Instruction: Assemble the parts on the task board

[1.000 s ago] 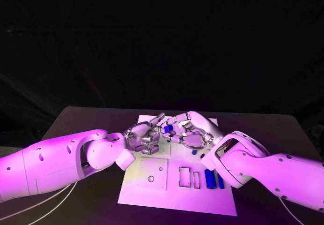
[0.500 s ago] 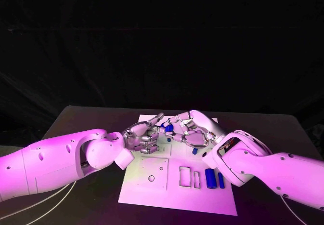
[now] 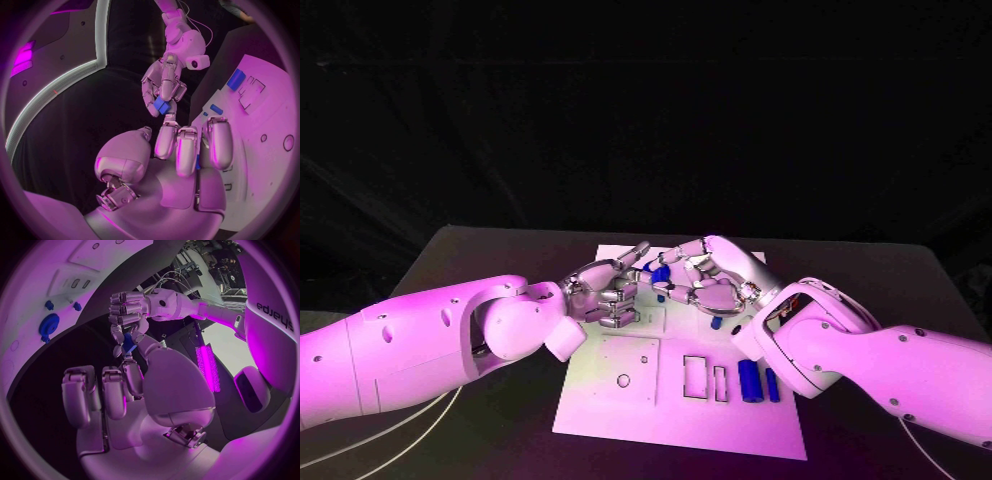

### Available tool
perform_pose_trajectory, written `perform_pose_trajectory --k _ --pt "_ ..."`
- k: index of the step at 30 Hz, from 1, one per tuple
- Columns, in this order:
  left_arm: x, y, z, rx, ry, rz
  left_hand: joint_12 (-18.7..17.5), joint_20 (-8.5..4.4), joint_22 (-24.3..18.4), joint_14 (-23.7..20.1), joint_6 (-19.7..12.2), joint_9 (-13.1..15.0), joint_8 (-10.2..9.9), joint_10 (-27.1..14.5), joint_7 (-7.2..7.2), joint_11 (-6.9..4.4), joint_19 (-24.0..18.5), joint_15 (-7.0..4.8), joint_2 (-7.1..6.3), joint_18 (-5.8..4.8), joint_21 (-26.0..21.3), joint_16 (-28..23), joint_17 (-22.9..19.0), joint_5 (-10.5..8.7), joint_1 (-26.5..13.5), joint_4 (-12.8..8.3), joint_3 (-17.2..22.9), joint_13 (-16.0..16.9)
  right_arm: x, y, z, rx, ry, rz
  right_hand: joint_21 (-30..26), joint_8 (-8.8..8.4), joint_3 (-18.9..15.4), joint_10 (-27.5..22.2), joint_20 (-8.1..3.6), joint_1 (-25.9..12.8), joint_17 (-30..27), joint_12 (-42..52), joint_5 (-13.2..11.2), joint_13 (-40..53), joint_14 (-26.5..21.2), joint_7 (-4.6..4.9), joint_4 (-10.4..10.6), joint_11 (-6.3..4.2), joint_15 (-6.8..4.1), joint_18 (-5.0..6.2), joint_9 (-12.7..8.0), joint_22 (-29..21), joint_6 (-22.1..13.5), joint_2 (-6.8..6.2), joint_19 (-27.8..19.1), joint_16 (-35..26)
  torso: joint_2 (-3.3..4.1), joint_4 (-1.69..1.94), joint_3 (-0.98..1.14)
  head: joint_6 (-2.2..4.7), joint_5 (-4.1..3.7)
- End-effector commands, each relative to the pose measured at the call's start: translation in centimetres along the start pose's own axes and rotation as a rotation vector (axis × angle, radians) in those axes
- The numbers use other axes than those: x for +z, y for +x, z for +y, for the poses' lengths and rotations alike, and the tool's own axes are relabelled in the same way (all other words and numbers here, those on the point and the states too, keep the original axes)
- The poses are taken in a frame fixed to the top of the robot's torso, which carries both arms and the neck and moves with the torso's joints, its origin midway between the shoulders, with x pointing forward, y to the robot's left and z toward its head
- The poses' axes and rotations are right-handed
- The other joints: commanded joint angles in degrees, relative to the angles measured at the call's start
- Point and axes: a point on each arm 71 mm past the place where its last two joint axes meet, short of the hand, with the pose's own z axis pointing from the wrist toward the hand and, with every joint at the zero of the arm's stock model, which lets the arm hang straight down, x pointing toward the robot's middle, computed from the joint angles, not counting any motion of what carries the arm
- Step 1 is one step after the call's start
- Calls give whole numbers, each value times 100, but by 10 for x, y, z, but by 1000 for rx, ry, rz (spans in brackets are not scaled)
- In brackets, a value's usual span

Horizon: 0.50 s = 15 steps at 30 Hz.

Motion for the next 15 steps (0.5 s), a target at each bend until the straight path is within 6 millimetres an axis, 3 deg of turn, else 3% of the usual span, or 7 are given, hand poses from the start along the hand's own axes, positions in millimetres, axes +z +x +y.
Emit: perform_pose_trajectory --k 1,9,15 --pt "0 -2 -3 10 17 -25 -46 -1 12 532 -50 1 -52 -10 17 22 36 -35 -22 -119 30 9 1254 -7 107 -16 1 -39 -1 2 0 5 7 11 28 22 19 38 -33 39 1510 19 23 295 597 -15 -19 -11 -47 -77 8 1344 45 4 506 21 5 -3 9 -2 -2" --pt "-2 -12 -1 40 -19 -93 -117 24 20 531 -178 -16 -134 -71 69 67 33 0 -55 -120 35 8 1252 -10 163 -7 -92 -142 0 4 3 6 0 14 23 24 22 31 -34 43 1510 11 24 288 597 -17 -20 -12 -48 -76 8 1338 48 9 503 21 -1 3 5 -11 -3" --pt "-9 -31 -3 83 -27 -174 -153 35 -7 531 -214 -20 -155 -102 85 82 16 14 -69 -114 24 7 1250 -10 179 -9 -134 -196 4 0 -1 -22 12 29 29 28 30 30 -36 58 1510 13 26 291 597 -22 -30 -16 -52 -77 10 1345 55 16 506 21 -10 2 2 -30 13"
